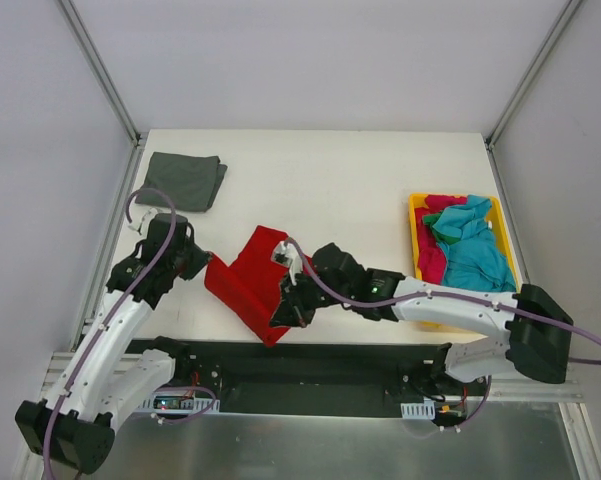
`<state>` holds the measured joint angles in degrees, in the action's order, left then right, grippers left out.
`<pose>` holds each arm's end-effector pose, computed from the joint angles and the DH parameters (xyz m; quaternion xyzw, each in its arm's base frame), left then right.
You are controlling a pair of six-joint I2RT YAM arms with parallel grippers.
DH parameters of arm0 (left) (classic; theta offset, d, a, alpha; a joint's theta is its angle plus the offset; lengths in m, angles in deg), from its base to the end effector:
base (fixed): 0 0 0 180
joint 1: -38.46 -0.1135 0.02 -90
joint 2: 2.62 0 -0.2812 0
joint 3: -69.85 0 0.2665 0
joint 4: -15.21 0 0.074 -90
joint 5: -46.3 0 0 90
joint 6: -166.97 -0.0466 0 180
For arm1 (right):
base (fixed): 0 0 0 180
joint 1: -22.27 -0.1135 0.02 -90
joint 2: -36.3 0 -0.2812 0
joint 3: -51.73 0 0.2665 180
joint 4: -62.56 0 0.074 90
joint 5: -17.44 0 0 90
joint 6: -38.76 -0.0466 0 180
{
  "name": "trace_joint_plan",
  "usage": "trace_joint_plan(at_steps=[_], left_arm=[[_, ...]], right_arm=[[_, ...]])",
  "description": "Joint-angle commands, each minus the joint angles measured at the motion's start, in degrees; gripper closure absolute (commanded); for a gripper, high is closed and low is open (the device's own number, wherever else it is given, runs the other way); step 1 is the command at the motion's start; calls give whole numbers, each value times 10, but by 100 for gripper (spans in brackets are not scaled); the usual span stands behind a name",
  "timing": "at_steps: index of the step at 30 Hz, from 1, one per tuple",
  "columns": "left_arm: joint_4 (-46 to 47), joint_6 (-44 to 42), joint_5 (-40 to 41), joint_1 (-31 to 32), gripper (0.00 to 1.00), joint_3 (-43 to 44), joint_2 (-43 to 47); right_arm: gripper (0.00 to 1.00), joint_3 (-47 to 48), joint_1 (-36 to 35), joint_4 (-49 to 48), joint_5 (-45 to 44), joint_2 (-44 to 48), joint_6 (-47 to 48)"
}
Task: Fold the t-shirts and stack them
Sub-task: Fold the long partially folded tshirt into a neat square
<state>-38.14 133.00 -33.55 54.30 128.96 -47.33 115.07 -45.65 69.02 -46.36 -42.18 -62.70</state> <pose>0.1672 -0.0389 0.3022 -0.3446 0.8310 -0.1873 0.3944 0.1045 0.3124 0.2768 -0.4933 0.6495 0.4939 0.3016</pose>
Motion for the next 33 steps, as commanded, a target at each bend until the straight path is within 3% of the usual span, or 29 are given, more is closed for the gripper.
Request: trace_joint_plan(at_steps=[1,8,16,25,30,33], left_arm=[[100,-20,-3,17,100,36,-45],[132,-32,54,90,100,110,-165],[138,-43,65,111,100,194,-313],[141,-85,36,118,100,302,-463],[142,-80,36,119,100,310,-510],[142,-91,28,119,100,324,-543]], right_arm=[[100,-37,36,32,-11,68,-14],[100,-84,92,63,-80,147,-10],[100,-130,168,90,-90,182,-26],[99,-145,255,94,-87,149,-29],[99,-141,284,94,-61,95,-30],[99,-144,291,94,-93,77,-34]])
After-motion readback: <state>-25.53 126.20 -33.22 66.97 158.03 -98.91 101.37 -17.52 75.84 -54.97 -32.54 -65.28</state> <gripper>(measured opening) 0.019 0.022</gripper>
